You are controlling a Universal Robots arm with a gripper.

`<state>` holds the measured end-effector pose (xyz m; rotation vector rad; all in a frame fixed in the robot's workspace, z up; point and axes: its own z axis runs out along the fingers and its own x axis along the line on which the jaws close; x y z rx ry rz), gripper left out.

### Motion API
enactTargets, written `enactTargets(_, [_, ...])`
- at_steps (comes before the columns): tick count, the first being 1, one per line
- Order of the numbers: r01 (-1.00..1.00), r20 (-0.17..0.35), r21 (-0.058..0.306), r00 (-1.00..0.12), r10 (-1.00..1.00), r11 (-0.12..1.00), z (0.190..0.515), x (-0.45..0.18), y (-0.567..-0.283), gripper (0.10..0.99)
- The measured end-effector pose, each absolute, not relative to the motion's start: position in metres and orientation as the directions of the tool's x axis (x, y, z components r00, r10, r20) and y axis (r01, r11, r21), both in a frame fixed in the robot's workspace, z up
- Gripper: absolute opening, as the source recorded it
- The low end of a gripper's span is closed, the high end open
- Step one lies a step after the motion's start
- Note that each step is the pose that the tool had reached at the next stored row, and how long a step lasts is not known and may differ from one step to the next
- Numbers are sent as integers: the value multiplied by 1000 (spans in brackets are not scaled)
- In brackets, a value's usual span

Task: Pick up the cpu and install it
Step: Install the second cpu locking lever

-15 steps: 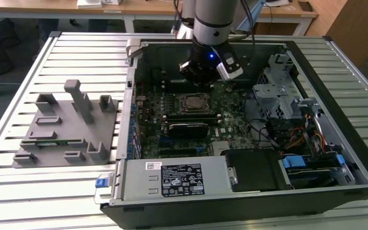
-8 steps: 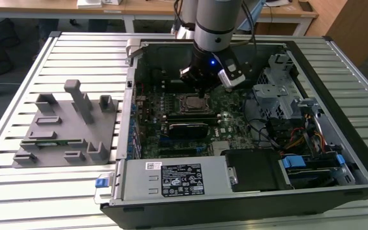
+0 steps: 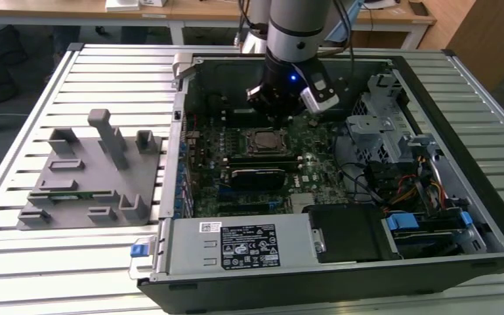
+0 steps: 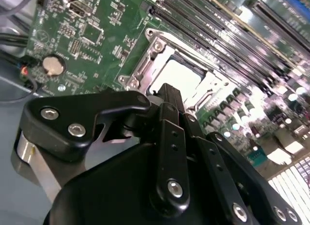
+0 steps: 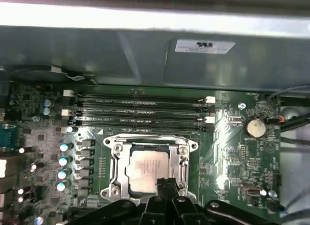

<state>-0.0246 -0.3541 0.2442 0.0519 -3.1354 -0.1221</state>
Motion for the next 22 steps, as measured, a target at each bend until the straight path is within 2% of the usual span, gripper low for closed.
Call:
enactTargets(6, [-32,16,75,-999,-33,997,246,-24,-358,106])
enactTargets(16, [-32,17,77,-999,-33,997,241,-24,-385,106])
enactTargets(22, [-32,17,76,-999,-33,997,240,-36,-388,106])
